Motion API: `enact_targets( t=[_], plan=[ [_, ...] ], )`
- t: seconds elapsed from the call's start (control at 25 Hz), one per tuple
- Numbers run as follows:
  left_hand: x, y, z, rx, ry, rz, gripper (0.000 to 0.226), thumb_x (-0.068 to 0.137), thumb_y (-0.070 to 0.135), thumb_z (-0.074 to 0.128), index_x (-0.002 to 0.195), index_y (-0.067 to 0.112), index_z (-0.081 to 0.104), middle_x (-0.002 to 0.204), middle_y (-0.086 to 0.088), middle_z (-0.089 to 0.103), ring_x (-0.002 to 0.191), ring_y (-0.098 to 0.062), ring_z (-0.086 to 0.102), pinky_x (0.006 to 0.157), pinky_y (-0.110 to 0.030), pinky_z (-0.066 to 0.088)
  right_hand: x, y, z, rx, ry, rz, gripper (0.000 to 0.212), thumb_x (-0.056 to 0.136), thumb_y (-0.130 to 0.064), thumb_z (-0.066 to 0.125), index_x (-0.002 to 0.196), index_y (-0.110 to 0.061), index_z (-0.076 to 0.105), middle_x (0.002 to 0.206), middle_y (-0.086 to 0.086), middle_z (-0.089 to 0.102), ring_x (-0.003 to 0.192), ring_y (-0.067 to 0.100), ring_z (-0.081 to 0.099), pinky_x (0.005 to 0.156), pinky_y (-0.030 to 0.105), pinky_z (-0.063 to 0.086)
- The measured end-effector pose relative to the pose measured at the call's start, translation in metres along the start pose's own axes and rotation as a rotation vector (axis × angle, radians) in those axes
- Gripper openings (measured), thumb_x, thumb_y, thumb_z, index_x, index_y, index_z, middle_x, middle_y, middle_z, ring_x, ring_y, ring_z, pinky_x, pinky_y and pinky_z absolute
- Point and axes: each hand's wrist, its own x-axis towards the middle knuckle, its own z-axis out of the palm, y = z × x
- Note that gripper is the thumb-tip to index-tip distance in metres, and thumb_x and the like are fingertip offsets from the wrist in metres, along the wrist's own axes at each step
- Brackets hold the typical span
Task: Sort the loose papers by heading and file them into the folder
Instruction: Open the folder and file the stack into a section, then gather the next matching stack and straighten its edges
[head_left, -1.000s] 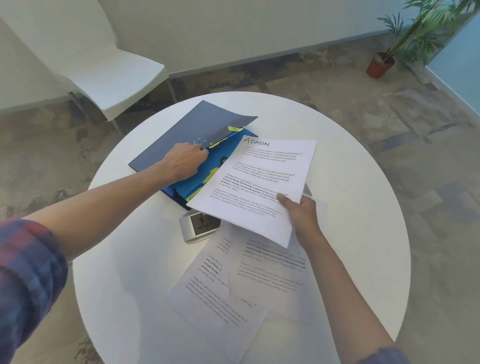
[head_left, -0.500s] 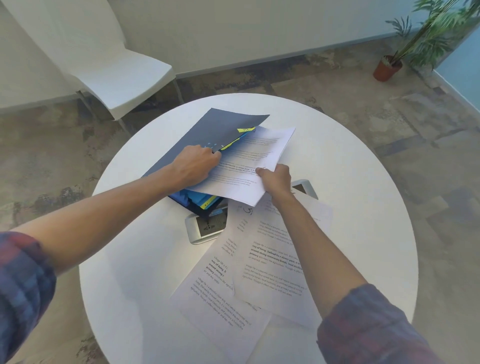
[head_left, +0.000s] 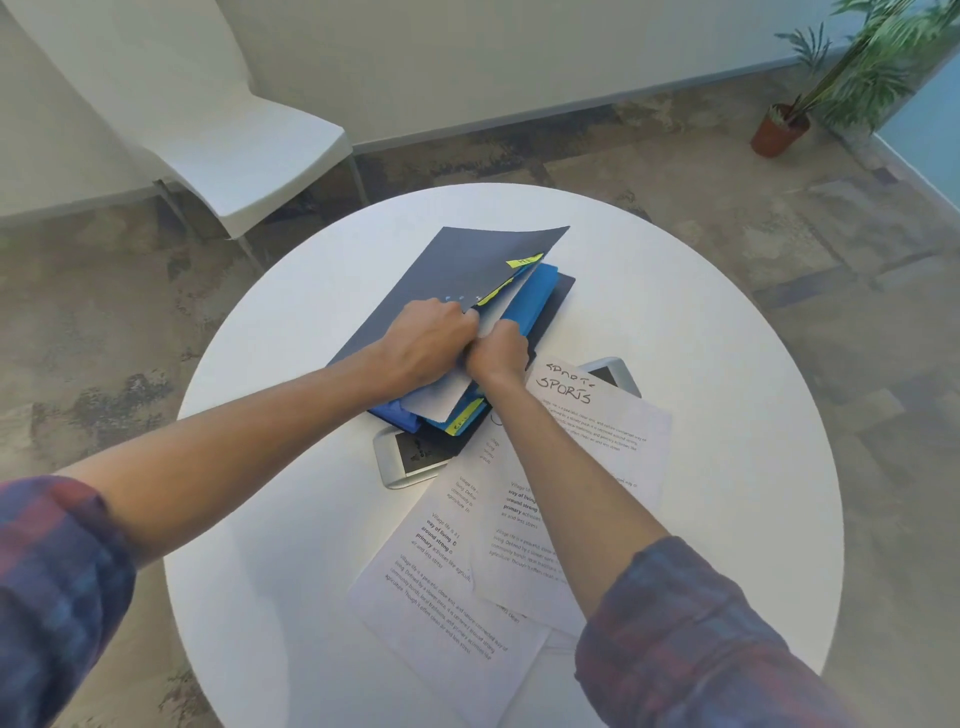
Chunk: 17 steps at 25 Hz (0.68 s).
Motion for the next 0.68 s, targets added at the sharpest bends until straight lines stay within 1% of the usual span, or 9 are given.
enact_targets(
  t=[0.08,0.12,0.2,0.32,0.44,0.52,0.56,0.68],
  plan=[
    [0.0,0.005,0.0,-0.022,0.005,-0.033,0.016,0.095,0.004,0.044,0.107,0.004,0.056,0.101,-0.012,0.067,0.09,-0.034,0.066,0.062,-0.035,0.039,0.001,-0.003,0.0,-0.062,-0.025,0.022,0.031,0.097,-0.017,0.052,0.121,0.001,0.05,0.128,0.02,0.06,0.112,0.037,0.058,0.081,0.038,0.043],
    [0.001,0.007,0.0,-0.032,0.003,-0.045,0.016,0.095,0.003,0.044,0.106,0.004,0.056,0.101,-0.013,0.066,0.089,-0.035,0.066,0.062,-0.035,0.039,0.003,-0.004,-0.001,-0.049,-0.018,0.042,0.035,0.097,-0.02,0.051,0.126,0.001,0.047,0.13,0.02,0.058,0.117,0.038,0.057,0.083,0.038,0.043],
    [0.001,0.01,0.0,-0.044,0.006,-0.054,0.016,0.094,0.003,0.045,0.105,0.004,0.056,0.101,-0.013,0.066,0.089,-0.035,0.066,0.062,-0.035,0.039,0.006,-0.002,-0.001,0.005,0.019,0.042,0.035,0.099,-0.023,0.05,0.125,0.0,0.046,0.127,0.02,0.06,0.114,0.038,0.058,0.079,0.037,0.04],
    [0.001,0.016,0.001,-0.059,0.026,-0.061,0.016,0.097,0.009,0.048,0.108,0.004,0.058,0.101,-0.011,0.067,0.088,-0.031,0.067,0.062,-0.032,0.039,0.01,0.001,-0.002,0.022,-0.034,-0.023,0.026,0.1,-0.018,0.049,0.119,-0.001,0.052,0.122,0.02,0.063,0.106,0.034,0.06,0.075,0.033,0.039],
    [0.006,0.018,0.005,-0.059,0.03,-0.137,0.017,0.097,0.008,0.047,0.11,0.003,0.058,0.103,-0.012,0.067,0.089,-0.032,0.068,0.061,-0.033,0.039,0.007,0.003,-0.004,0.04,-0.004,-0.065,0.027,0.101,-0.022,0.048,0.12,-0.003,0.054,0.12,0.017,0.065,0.107,0.034,0.06,0.077,0.035,0.043],
    [0.014,0.016,0.011,-0.044,0.011,-0.185,0.019,0.095,0.004,0.048,0.112,0.003,0.057,0.107,-0.014,0.066,0.093,-0.034,0.068,0.061,-0.035,0.039,0.0,0.009,-0.007,0.057,0.055,-0.093,0.03,0.1,-0.024,0.046,0.126,-0.009,0.053,0.116,0.013,0.068,0.107,0.032,0.062,0.085,0.039,0.048],
    [0.018,0.015,0.016,-0.039,-0.004,-0.206,0.021,0.094,0.002,0.049,0.113,0.003,0.057,0.109,-0.015,0.065,0.095,-0.035,0.067,0.061,-0.035,0.039,-0.005,0.016,-0.008,0.041,0.077,-0.113,0.031,0.099,-0.024,0.046,0.128,-0.013,0.054,0.113,0.01,0.07,0.105,0.03,0.064,0.087,0.038,0.049],
    [0.022,0.014,0.031,-0.081,-0.072,-0.247,0.027,0.095,0.003,0.046,0.12,0.006,0.055,0.111,-0.018,0.057,0.094,-0.036,0.065,0.063,-0.037,0.039,-0.028,0.046,-0.018,-0.066,0.089,-0.159,0.029,0.098,-0.025,0.048,0.123,-0.02,0.062,0.11,0.002,0.073,0.1,0.022,0.067,0.082,0.033,0.049]
  ],
)
